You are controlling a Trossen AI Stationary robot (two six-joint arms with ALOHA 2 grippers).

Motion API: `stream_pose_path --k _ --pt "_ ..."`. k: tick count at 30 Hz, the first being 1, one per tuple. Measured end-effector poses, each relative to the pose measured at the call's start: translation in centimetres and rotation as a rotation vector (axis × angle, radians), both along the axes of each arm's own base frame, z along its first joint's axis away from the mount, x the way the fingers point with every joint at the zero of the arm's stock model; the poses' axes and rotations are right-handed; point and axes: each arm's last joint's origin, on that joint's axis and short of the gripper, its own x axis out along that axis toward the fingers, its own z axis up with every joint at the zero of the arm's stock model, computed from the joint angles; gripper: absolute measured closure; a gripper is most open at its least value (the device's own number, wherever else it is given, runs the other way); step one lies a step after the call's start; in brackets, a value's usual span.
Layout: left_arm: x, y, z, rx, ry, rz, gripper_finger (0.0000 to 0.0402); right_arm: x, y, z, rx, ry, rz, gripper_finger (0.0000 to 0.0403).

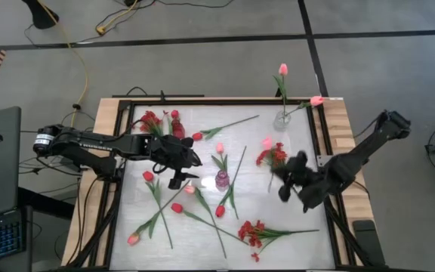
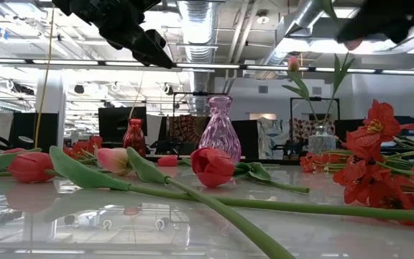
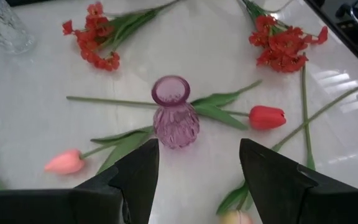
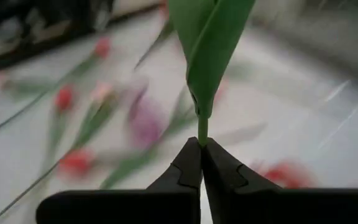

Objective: Sort flowers into vase by color
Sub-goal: Put the pink flower into the transparent vase

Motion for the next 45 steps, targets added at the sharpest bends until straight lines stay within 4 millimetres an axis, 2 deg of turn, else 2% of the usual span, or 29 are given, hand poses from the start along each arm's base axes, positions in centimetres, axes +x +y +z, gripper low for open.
stream_pose_path --k 5,9,15,22,35,45 --pt "0.2 0.0 0.3 0.007 -0.039 0.006 0.0189 -0.5 -2.6 1.6 -0.352 -0.06 -0.206 0.0376" --pt "0.2 0.0 0.3 0.015 -0.044 0.007 0.0189 -0.1 -5.2 2.1 -0.467 0.013 -0.344 0.0376" --pt "0.3 0.2 0.4 0.058 -0.051 0.025 0.0189 0.5 -8.7 2.1 -0.509 0.114 -0.519 0.0367" --pt "0.5 0.2 0.6 0.097 -0.086 0.009 0.0189 0.5 -11.4 2.0 -0.503 0.157 -0.673 0.0373" --pt "0.5 0.2 0.7 0.098 -0.091 0.009 0.0189 0.6 -13.9 1.9 -0.482 0.162 -0.813 0.0372" --pt "0.5 0.2 0.6 0.096 -0.09 0.01 0.0189 3.7 -15.6 1.3 -0.537 0.262 -0.778 0.0371"
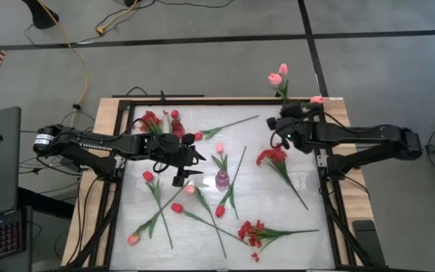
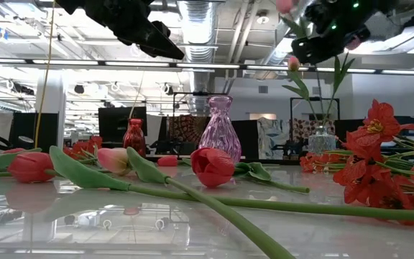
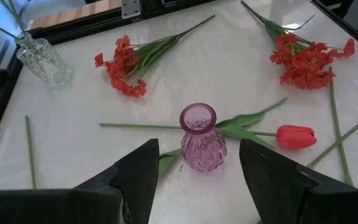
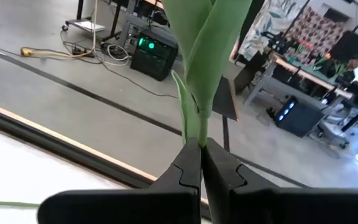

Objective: Sort flowers into vase by color
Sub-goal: Put the pink flower into the transparent vase

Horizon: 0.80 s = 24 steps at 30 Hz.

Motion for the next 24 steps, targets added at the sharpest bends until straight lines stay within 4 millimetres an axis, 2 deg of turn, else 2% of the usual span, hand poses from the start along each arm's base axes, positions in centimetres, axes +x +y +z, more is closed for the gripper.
stream_pose_path --k 4,13,24 --pt "0.0 0.0 0.0 0.0 0.0 0.0 0.0189 0.7 -0.5 -0.2 -0.009 0.028 -0.007 0.0371" --pt "0.0 0.0 0.0 0.0 0.001 0.0 0.0189 0.5 -1.2 -0.3 0.014 -0.012 -0.024 0.0371" --pt "0.0 0.0 0.0 -0.008 0.001 0.004 0.0189 1.4 -2.4 -1.7 0.037 0.038 -0.06 0.0371"
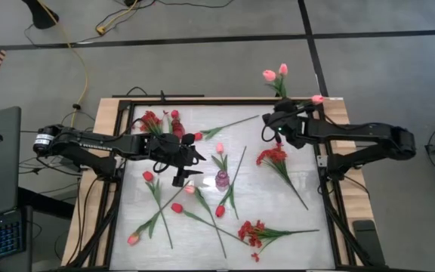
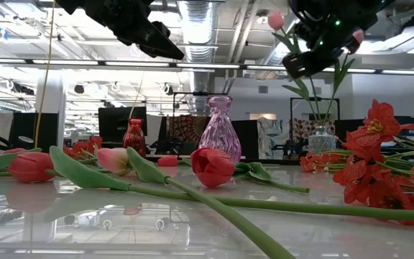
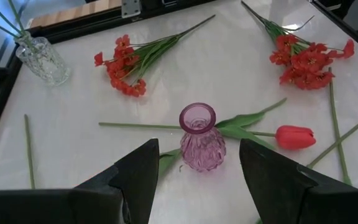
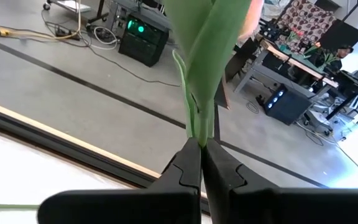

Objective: Sort flowers into vase by color
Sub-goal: Put the pink flower into the transparent vase

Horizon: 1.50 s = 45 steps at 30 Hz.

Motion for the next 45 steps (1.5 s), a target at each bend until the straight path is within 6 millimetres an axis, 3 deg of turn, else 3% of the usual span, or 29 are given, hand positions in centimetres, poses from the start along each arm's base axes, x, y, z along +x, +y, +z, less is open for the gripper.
stream_pose_path --k 30,34,45 --pt "0.0 0.0 0.0 -0.021 0.001 0.013 0.0189 0.7 -0.4 -1.4 0.042 0.13 0.03 0.034" --pt "0.0 0.0 0.0 -0.024 0.001 0.015 0.0189 0.7 -0.4 -1.5 0.061 0.137 0.051 0.031" --pt "0.0 0.0 0.0 -0.031 0.002 0.019 0.0189 -0.3 -0.1 -0.5 0.058 0.118 0.053 0.0173"
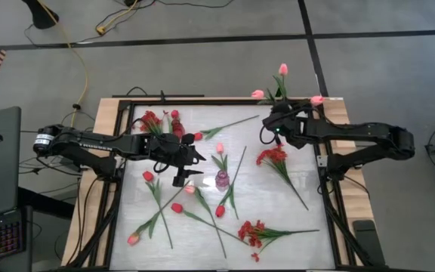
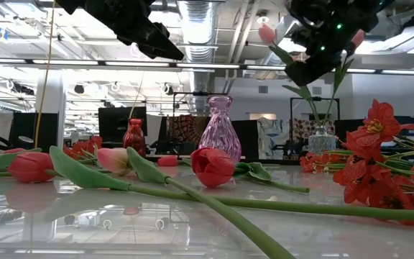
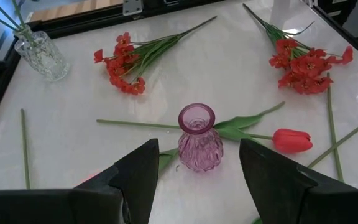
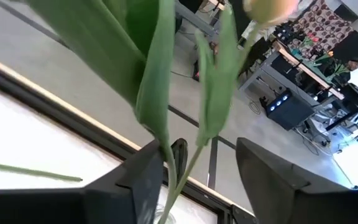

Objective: Sort flowers into vase by color
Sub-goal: Put the pink flower into the transparent vase

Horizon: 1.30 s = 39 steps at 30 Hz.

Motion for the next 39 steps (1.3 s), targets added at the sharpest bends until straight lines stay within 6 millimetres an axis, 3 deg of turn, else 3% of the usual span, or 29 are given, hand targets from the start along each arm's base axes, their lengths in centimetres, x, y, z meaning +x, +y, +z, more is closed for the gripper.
stream_pose_path --k 8,14,25,39 --pt "0.0 0.0 0.0 -0.017 0.001 0.011 0.0189 -2.0 0.1 1.7 0.036 -0.138 0.007 0.0153" --pt "0.0 -0.1 0.0 -0.035 0.002 -0.007 0.0189 -3.9 -0.8 1.6 0.175 -0.243 -0.02 0.0153" --pt "0.0 -0.1 0.0 -0.06 0.005 0.006 0.0189 -4.7 -2.6 1.2 0.4 -0.326 0.065 0.0153" --pt "-0.1 -0.1 -0.1 -0.078 0.015 -0.007 0.0189 -6.4 -2.5 4.0 0.565 -0.232 0.054 0.0153"
